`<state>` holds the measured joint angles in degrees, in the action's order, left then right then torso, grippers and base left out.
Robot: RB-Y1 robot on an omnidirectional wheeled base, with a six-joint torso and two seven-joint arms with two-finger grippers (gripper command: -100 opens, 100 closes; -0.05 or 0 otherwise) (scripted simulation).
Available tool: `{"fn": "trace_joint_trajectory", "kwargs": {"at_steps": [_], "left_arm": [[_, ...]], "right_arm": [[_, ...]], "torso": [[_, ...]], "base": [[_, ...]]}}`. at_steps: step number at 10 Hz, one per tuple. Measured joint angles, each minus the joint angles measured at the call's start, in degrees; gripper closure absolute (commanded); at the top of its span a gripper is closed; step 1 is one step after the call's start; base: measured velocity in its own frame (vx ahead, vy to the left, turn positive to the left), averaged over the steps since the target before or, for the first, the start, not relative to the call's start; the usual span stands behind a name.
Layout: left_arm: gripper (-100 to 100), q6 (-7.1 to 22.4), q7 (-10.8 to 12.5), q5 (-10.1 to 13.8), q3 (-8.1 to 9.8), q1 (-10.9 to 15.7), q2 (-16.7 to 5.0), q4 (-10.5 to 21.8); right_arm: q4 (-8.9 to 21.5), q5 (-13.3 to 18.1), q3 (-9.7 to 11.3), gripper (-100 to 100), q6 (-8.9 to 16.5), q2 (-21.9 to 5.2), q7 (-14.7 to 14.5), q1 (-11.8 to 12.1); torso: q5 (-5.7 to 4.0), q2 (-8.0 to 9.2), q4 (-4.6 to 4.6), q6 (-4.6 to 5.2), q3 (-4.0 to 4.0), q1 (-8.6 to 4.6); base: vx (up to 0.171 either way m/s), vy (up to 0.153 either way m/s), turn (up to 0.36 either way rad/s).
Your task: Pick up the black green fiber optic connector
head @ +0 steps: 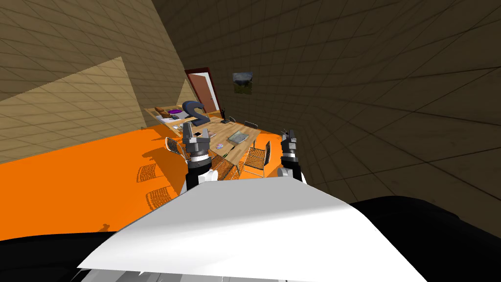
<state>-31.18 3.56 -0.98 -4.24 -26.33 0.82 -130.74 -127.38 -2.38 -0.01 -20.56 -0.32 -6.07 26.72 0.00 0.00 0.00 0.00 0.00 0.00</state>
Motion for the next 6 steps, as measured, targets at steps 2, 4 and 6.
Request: {"fn": "trace_joint_trajectory", "kwargs": {"at_steps": [2,4,6], "left_arm": [[-100,1.1,0.5,0.7,0.3,0.6,-2.3,1.0],[-100,3.0,1.4,1.7,0.19,1.1,-4.8,2.7],[-100,5.8,2.6,3.1,0.33,2.7,-7.1,5.6]], "right_arm": [[0.0,0.0,0.0,0,0.0,0.0,0.0,0.0],[0.0,0.0,0.0,0,0.0,0.0,0.0,0.0],[0.0,0.0,0.0,0,0.0,0.0,0.0,0.0]], "torso": [[0.01,0.1,0.02,0.0,0.05,0.02],[0.01,0.19,0.04,0.01,0.11,0.03],[0.01,0.24,0.05,0.01,0.14,0.05]], "base": [[-0.038,0.002,-0.038],[-0.059,0.004,-0.059],[-0.056,0.004,-0.051]]}}
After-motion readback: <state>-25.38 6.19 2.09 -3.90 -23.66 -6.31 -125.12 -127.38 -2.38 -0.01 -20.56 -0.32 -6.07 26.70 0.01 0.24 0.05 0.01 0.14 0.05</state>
